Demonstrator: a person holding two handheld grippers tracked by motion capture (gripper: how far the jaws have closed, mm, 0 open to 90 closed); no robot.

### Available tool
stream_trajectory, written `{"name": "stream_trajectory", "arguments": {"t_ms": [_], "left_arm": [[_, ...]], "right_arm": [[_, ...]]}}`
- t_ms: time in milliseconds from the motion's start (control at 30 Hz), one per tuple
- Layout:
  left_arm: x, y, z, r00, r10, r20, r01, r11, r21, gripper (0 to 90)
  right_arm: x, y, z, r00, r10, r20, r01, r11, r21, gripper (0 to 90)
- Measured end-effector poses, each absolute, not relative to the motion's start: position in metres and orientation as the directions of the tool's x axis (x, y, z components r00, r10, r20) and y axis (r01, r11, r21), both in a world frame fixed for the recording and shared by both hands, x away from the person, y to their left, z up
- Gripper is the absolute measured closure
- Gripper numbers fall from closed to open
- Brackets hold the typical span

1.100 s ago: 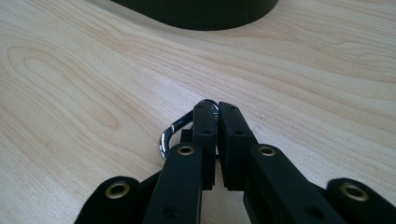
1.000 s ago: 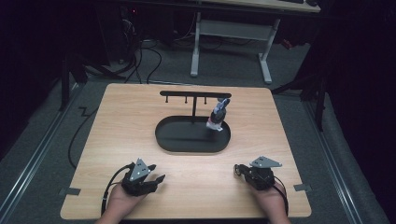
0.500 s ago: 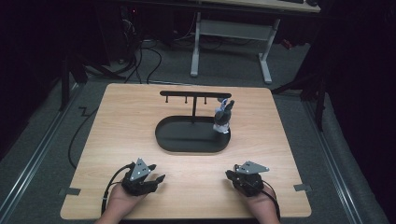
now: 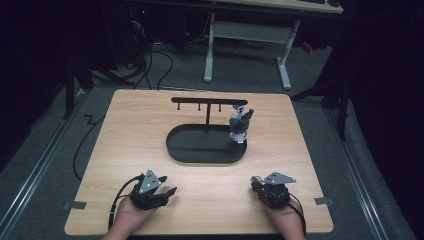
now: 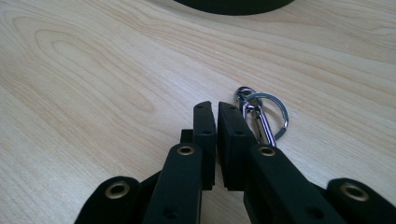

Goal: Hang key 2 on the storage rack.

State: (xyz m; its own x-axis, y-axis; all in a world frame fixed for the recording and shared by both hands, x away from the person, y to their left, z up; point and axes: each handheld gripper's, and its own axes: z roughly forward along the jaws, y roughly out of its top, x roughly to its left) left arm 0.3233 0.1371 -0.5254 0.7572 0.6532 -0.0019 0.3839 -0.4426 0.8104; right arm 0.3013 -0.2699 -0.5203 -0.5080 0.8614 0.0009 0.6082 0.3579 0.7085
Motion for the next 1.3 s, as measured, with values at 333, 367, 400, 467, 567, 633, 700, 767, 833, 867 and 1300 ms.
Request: {"name": "stream_trajectory", "arguments": {"t_ms": [333, 367, 400, 467, 567, 633, 700, 767, 833, 867, 1300], "left_arm": [[0.323, 0.138, -0.526, 0.752, 0.659, -0.001, 0.389, -0.443, 0.807, 46.2], [0.323, 0.138, -0.526, 0.752, 0.659, -0.001, 0.389, -0.443, 0.808, 46.2], [0.323, 0.138, -0.526, 0.754, 0.657, -0.001, 0.387, -0.442, 0.809, 46.2], [0.323, 0.138, -0.525, 0.755, 0.655, 0.000, 0.384, -0.443, 0.810, 46.2], [0.323, 0.138, -0.525, 0.758, 0.653, -0.001, 0.382, -0.443, 0.811, 46.2], [0.324, 0.138, -0.525, 0.759, 0.651, -0.002, 0.382, -0.443, 0.811, 46.2], [0.324, 0.138, -0.525, 0.759, 0.651, -0.002, 0.382, -0.443, 0.811, 46.2], [0.323, 0.138, -0.525, 0.760, 0.650, -0.006, 0.382, -0.438, 0.814, 46.2], [0.323, 0.138, -0.524, 0.761, 0.649, -0.006, 0.380, -0.438, 0.814, 46.2], [0.323, 0.138, -0.524, 0.761, 0.649, -0.006, 0.380, -0.438, 0.815, 46.2], [0.323, 0.140, -0.523, 0.759, 0.651, -0.010, 0.381, -0.432, 0.817, 46.2]], "right_arm": [[0.296, -0.278, -0.501, -0.522, 0.853, 0.005, 0.611, 0.370, 0.700, 79.2], [0.296, -0.279, -0.498, -0.519, 0.855, -0.004, 0.617, 0.377, 0.691, 78.2], [0.295, -0.281, -0.495, -0.517, 0.856, -0.017, 0.622, 0.389, 0.679, 77.7], [0.296, -0.285, -0.493, -0.521, 0.853, -0.006, 0.651, 0.402, 0.645, 75.7], [0.298, -0.289, -0.493, -0.519, 0.854, -0.022, 0.683, 0.430, 0.590, 71.4], [0.301, -0.290, -0.493, -0.520, 0.854, -0.025, 0.704, 0.444, 0.554, 68.9], [0.304, -0.289, -0.493, -0.530, 0.847, -0.043, 0.717, 0.475, 0.509, 65.6], [0.309, -0.285, -0.491, -0.545, 0.835, -0.075, 0.724, 0.515, 0.459, 64.2], [0.313, -0.280, -0.488, -0.559, 0.824, -0.090, 0.725, 0.539, 0.428, 62.9], [0.316, -0.278, -0.487, -0.572, 0.815, -0.098, 0.721, 0.556, 0.413, 62.3], [0.347, -0.249, -0.487, -0.655, 0.741, -0.151, 0.711, 0.671, 0.210, 63.2]]}}
